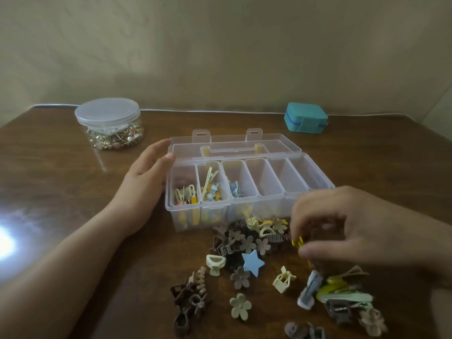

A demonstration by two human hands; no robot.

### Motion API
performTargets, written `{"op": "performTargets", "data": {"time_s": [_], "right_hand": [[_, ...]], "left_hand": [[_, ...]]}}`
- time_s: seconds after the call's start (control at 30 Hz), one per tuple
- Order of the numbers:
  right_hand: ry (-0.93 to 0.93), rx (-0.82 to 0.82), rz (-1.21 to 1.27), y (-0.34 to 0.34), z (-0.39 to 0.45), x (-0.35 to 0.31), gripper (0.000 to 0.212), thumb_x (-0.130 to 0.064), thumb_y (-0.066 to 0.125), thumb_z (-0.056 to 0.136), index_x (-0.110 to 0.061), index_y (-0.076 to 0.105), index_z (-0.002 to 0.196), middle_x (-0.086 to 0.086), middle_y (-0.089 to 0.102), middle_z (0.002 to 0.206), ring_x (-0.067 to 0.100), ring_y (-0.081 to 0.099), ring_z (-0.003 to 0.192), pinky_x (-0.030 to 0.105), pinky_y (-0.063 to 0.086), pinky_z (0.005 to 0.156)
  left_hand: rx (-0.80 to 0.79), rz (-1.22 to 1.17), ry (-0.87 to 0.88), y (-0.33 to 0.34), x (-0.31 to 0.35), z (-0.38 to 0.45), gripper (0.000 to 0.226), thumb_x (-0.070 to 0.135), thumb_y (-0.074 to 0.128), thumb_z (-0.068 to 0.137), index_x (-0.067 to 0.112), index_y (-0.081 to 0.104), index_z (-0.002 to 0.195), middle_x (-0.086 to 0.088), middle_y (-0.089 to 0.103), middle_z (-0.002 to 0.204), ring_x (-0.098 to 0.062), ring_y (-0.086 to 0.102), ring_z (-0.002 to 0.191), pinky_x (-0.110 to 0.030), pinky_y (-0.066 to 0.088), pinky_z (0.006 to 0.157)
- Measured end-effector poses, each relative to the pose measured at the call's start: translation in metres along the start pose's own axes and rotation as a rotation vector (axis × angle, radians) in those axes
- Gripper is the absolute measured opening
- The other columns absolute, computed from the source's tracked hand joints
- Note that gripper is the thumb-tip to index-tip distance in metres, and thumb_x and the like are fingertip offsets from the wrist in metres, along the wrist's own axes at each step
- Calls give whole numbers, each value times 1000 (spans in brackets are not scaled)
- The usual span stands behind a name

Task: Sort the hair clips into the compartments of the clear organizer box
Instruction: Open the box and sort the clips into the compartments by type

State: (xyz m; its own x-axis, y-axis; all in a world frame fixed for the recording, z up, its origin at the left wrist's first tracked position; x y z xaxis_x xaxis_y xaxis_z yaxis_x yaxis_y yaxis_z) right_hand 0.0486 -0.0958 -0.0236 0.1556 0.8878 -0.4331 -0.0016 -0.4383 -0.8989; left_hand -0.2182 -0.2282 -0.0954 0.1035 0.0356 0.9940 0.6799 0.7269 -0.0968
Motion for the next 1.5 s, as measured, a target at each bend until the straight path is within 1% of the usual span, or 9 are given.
{"op": "performTargets", "data": {"time_s": [0.13, 0.3, 0.47, 0.6, 0.83, 0.97, 1.1, 1.27, 1.5], "right_hand": [[10, 207, 302, -2, 7, 0, 13, -40, 73, 74, -36, 70, 87, -8, 69, 77, 7, 61, 61, 16, 49, 55], [27, 389, 585, 0, 31, -19, 18, -37, 74, 66, -25, 69, 79, 2, 69, 72, 12, 59, 51, 21, 48, 47], [-44, 457, 363, -14, 78, -63, 12, -24, 75, 82, -27, 69, 92, -6, 71, 78, -3, 62, 57, 11, 45, 49], [7, 427, 193, -4, 120, -68, 16, -32, 73, 84, -31, 68, 99, -12, 72, 78, -7, 63, 68, 9, 44, 59], [-7, 574, 100, -28, 84, -48, 8, -34, 72, 81, -32, 71, 89, -13, 70, 76, -2, 57, 58, 9, 41, 55], [58, 385, 60, -22, 39, -42, 12, -24, 72, 80, -35, 69, 79, -29, 62, 63, 2, 49, 44, 7, 36, 42], [160, 162, -160, -13, 29, -42, 23, -19, 69, 86, -42, 70, 84, -43, 50, 50, -13, 55, 56, 3, 41, 54], [236, 43, -506, 7, 31, -43, 30, -42, 46, 96, -50, 54, 124, -21, 66, 108, 4, 60, 99, 26, 53, 82], [219, -118, -489, 15, 32, -30, 36, -51, 57, 87, -43, 51, 121, -19, 62, 106, 7, 59, 97, 30, 52, 80]], "left_hand": [[4, -6, 0, 0, 0, 1, 40, 27, 49, 103, 30, 50, 143, 3, 65, 131, -16, 67, 115, -48, 51, 102], [11, 18, 16, 1, 6, -4, 42, 27, 49, 103, 31, 48, 145, 9, 66, 125, -6, 70, 104, -35, 54, 95], [4, 19, 38, 2, 9, -3, 40, 24, 49, 103, 25, 48, 144, 18, 62, 114, 13, 67, 88, -16, 54, 77], [11, 25, 30, 1, 8, -2, 43, 31, 55, 100, 26, 50, 142, 8, 65, 125, 2, 68, 101, -30, 56, 93], [-6, 17, 21, 2, 9, -5, 42, 27, 49, 103, 29, 46, 145, 10, 67, 121, 5, 70, 92, -16, 56, 79], [-6, -17, 14, 7, 10, -7, 41, 21, 47, 104, 25, 46, 145, 17, 65, 105, 9, 70, 73, -8, 51, 59], [19, -22, 24, 5, 10, -7, 39, 21, 48, 104, 24, 49, 143, 17, 65, 107, 11, 69, 78, -8, 51, 60], [28, 12, 19, 3, 8, -4, 39, 26, 49, 103, 29, 50, 142, 11, 70, 114, 0, 72, 93, -24, 59, 82], [17, 7, 20, 4, 8, -5, 39, 25, 48, 103, 30, 50, 142, 11, 68, 118, -1, 73, 92, -26, 57, 81]]}}
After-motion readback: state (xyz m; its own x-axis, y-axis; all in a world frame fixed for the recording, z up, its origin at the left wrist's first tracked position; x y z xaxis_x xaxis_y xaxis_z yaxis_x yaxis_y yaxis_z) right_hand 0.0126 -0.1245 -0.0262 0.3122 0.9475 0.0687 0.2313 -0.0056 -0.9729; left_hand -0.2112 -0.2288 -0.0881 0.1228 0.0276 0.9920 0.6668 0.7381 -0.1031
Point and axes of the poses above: each hand's wrist, its own z-axis towards the middle knuckle, its own y-axis out of the palm, x = y × z, the point moved 3 cm from there along z, towards the middle knuckle
